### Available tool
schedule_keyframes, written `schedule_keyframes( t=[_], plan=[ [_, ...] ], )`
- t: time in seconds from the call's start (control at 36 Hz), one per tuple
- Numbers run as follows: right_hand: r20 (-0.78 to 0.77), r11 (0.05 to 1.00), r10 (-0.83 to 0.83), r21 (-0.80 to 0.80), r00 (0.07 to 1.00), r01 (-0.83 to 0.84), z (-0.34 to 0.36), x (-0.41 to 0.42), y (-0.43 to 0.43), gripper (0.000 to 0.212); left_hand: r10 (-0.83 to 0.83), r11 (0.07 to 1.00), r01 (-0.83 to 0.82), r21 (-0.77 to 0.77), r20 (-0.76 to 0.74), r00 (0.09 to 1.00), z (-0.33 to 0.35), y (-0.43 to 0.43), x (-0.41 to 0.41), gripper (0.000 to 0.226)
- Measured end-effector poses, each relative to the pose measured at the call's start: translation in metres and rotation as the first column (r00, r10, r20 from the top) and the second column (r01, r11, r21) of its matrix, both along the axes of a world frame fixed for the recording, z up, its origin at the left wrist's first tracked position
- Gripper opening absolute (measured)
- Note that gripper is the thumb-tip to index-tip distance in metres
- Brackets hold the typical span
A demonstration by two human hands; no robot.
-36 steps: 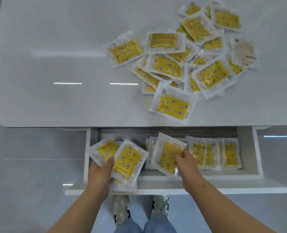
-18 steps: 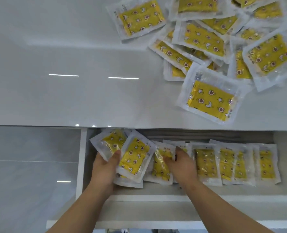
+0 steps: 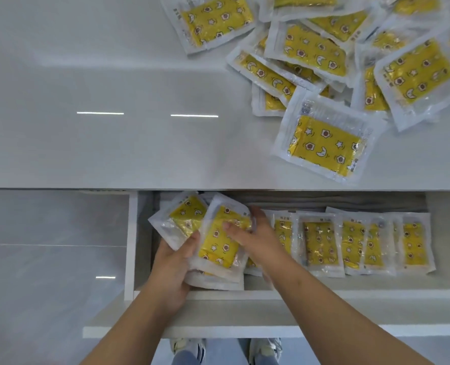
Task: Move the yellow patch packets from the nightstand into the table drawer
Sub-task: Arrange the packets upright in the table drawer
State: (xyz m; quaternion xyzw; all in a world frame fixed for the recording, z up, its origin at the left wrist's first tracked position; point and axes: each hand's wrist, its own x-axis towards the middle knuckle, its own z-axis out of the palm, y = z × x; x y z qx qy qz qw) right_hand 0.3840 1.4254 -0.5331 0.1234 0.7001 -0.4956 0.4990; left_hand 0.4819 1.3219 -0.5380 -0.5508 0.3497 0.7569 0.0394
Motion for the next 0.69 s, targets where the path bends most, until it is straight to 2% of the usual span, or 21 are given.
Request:
schedule_keyframes(
  t=[0.08,0.22,0.36,0.44,0.53,0.58,0.61,0.69],
  plan=[
    [-0.051,0.998,0.051,0.039,0.997,-0.049,0.009,-0.005,-0.001,0.067,-0.035,0.995,0.036,0.09,-0.02,0.999,0.008,0.001,0.0,0.026],
    [-0.139,0.99,0.125,0.082,0.982,-0.114,0.009,-0.011,0.007,0.066,-0.081,0.994,0.079,0.076,0.023,0.996,0.012,-0.009,-0.002,0.021],
    [-0.255,0.982,0.058,0.19,0.965,-0.009,0.002,-0.02,0.014,0.043,-0.064,0.99,0.08,-0.119,0.131,0.989,0.007,-0.024,-0.004,0.019],
    [-0.257,0.981,0.025,0.193,0.966,0.025,-0.007,-0.024,0.017,0.031,-0.023,0.978,0.057,-0.202,0.167,0.986,0.001,-0.032,-0.001,0.029],
    [-0.272,0.942,0.233,0.301,0.933,-0.148,-0.017,-0.023,0.013,0.039,-0.054,0.961,0.101,-0.256,0.182,0.982,-0.002,-0.032,-0.002,0.033],
    [-0.259,0.866,0.426,0.395,0.867,-0.308,-0.025,-0.019,0.01,0.041,-0.091,0.949,0.144,-0.281,0.194,0.977,-0.004,-0.029,-0.003,0.031],
    [-0.258,0.8,0.539,0.455,0.802,-0.391,-0.03,-0.017,0.008,0.04,-0.106,0.942,0.163,-0.293,0.2,0.974,-0.005,-0.028,-0.003,0.03],
    [-0.261,0.557,0.798,0.664,0.543,-0.499,-0.037,-0.009,0.007,0.039,-0.134,0.94,0.189,-0.284,0.203,0.97,-0.008,-0.026,-0.003,0.036]
  ],
)
